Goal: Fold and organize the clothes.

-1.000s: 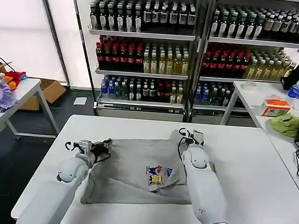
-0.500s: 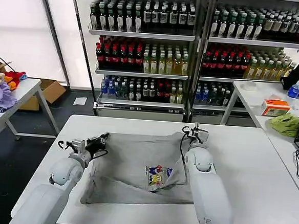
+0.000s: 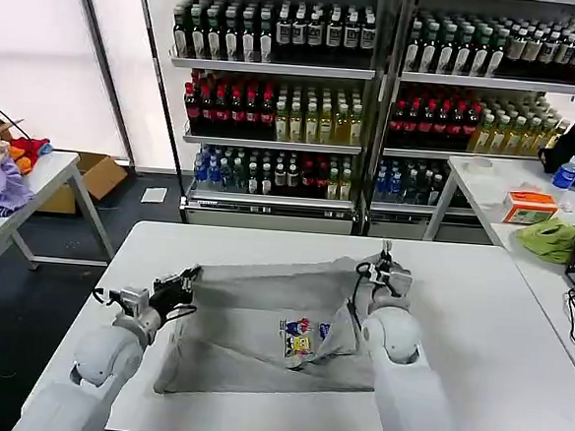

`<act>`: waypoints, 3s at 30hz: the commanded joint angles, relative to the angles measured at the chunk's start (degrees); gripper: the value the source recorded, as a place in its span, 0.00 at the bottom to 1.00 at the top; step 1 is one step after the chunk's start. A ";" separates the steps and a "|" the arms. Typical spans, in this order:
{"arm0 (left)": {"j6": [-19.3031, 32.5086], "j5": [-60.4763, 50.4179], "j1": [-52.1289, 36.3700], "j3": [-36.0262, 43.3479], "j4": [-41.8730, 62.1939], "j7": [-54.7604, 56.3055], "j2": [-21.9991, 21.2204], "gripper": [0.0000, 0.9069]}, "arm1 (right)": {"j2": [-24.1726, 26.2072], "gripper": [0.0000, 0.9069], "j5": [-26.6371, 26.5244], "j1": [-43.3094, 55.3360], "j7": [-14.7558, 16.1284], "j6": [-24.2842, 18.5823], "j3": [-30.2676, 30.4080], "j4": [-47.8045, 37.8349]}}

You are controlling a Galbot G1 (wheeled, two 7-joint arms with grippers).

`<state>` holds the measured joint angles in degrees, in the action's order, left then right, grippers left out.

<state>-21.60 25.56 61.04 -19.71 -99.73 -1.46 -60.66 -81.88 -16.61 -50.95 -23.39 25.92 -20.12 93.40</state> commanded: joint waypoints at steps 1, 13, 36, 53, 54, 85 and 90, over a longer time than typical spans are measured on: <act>0.28 -3.08 10.87 -1.77 -7.98 -0.16 -0.33 0.00 | 1.88 0.00 -0.04 -12.54 -0.73 1.05 -1.28 10.77; 0.33 -5.58 17.32 -3.19 -12.19 -0.18 -0.76 0.00 | 4.62 0.00 -2.11 -20.28 -2.02 1.62 -3.36 17.81; 0.38 -8.09 17.42 -3.53 -8.92 -1.76 -2.08 0.00 | 3.14 0.00 0.62 -26.01 -2.15 0.04 -2.36 16.81; -1.09 -10.11 15.93 -4.46 -11.43 -0.16 -2.96 1.00 | 3.89 1.00 5.01 -25.66 -2.19 2.75 -3.32 17.16; -1.40 -10.73 15.90 -4.75 -12.23 0.29 -2.93 1.00 | 4.25 1.00 4.85 -25.85 -2.21 2.94 -3.63 17.75; -3.04 -9.96 23.47 -8.40 -11.55 2.92 -16.14 0.97 | 6.25 1.00 1.24 -29.96 -3.18 1.16 -5.54 30.43; -2.89 -9.51 23.33 -8.50 -10.64 2.30 -16.45 0.03 | 6.26 1.00 1.14 -29.73 -3.16 1.15 -5.64 30.58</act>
<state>-24.33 15.65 83.50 -27.96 -111.70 1.15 -75.29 -75.82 -15.24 -80.54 -26.52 27.15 -25.62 123.06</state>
